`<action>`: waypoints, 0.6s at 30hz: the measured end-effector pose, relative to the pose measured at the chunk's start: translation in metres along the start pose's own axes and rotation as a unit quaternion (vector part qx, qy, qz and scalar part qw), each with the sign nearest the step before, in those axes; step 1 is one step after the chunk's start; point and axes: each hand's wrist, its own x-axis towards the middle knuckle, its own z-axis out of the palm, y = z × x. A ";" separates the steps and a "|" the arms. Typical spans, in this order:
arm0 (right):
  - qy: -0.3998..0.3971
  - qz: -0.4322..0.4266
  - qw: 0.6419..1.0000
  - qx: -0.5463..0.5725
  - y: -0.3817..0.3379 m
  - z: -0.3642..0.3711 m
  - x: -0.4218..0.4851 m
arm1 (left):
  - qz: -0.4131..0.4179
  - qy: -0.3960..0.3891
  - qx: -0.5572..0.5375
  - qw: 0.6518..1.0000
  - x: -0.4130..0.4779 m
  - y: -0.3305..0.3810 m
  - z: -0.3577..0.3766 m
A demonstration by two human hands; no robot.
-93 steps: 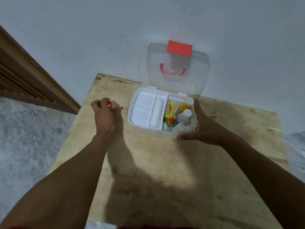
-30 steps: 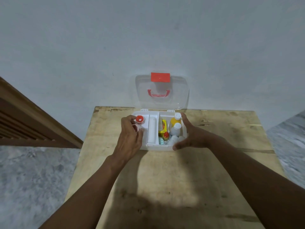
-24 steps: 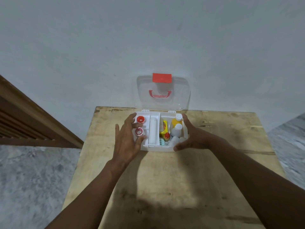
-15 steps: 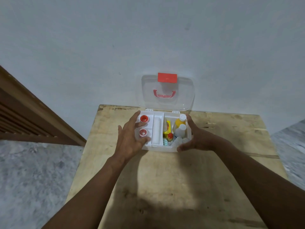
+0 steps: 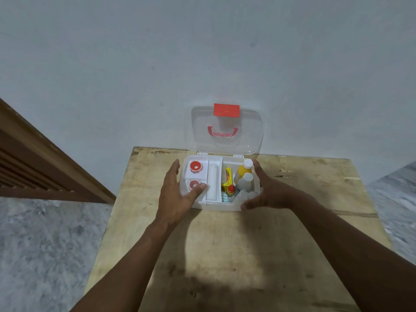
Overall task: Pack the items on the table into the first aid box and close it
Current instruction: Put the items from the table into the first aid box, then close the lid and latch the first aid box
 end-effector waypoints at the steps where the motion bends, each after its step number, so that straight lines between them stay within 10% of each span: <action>1: 0.001 0.000 1.000 -0.001 -0.001 0.001 0.000 | -0.001 0.012 -0.016 1.000 0.001 0.002 -0.002; 18: 0.002 0.001 1.000 0.013 -0.014 -0.002 -0.011 | -0.002 0.050 -0.091 0.995 0.096 0.082 0.002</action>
